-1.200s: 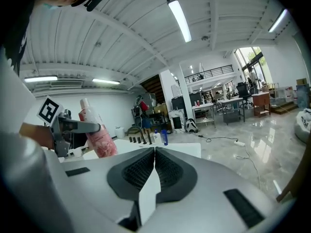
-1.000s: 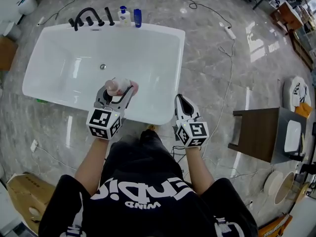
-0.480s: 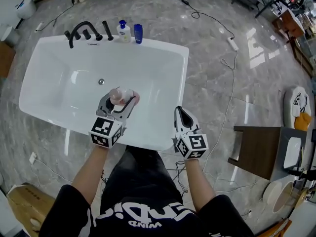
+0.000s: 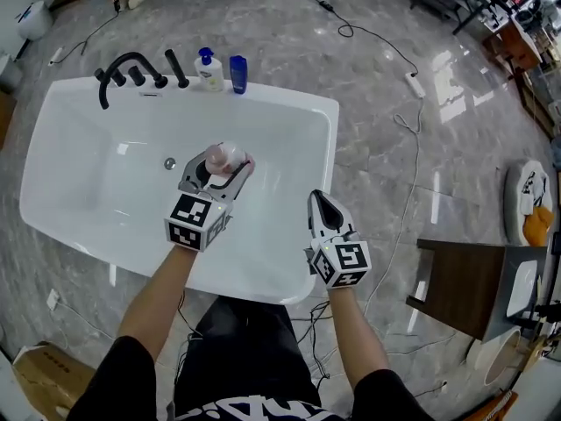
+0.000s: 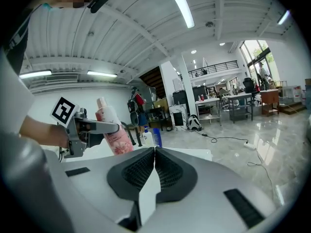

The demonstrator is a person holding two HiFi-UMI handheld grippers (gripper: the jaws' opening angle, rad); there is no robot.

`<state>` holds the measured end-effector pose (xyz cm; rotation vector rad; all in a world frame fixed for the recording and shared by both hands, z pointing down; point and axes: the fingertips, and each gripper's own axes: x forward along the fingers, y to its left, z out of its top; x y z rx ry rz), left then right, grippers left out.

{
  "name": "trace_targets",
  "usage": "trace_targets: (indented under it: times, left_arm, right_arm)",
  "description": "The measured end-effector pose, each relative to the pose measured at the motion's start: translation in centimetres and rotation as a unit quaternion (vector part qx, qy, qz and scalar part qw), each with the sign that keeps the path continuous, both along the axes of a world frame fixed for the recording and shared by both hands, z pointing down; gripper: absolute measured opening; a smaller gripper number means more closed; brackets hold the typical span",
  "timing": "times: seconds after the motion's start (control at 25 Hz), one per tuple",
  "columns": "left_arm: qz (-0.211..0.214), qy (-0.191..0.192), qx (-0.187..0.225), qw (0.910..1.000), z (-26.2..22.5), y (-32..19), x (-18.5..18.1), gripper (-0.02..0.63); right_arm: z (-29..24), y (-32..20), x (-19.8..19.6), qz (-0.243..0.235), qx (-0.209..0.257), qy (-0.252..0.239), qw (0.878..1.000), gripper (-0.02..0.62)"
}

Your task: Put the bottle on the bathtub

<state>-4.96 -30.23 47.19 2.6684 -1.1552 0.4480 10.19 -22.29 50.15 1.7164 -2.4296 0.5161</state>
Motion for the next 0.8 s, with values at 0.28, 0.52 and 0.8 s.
trace_targets:
  times: [0.28, 0.52, 0.8]
  left_arm:
    - [0.013, -0.004, -0.006, 0.9999, 4.8, -6.6, 2.2, 0.229]
    - [0.007, 0.001, -0.009, 0.9999, 9.5, -12.4, 3.5, 0.229]
    - [-0.008, 0.000, -0.015, 0.9999, 13.9, -18.8, 4.9, 0.229]
  right_arm:
    - [3.8, -5.8, 0.1, -0.007, -0.005, 0.011, 1.000, 0.026]
    - [7.9, -10.2, 0.5, 0.001, -0.016, 0.001, 1.000, 0.026]
    - [10.4, -15.3, 1.3, 0.002, -0.006, 0.004, 1.000, 0.026]
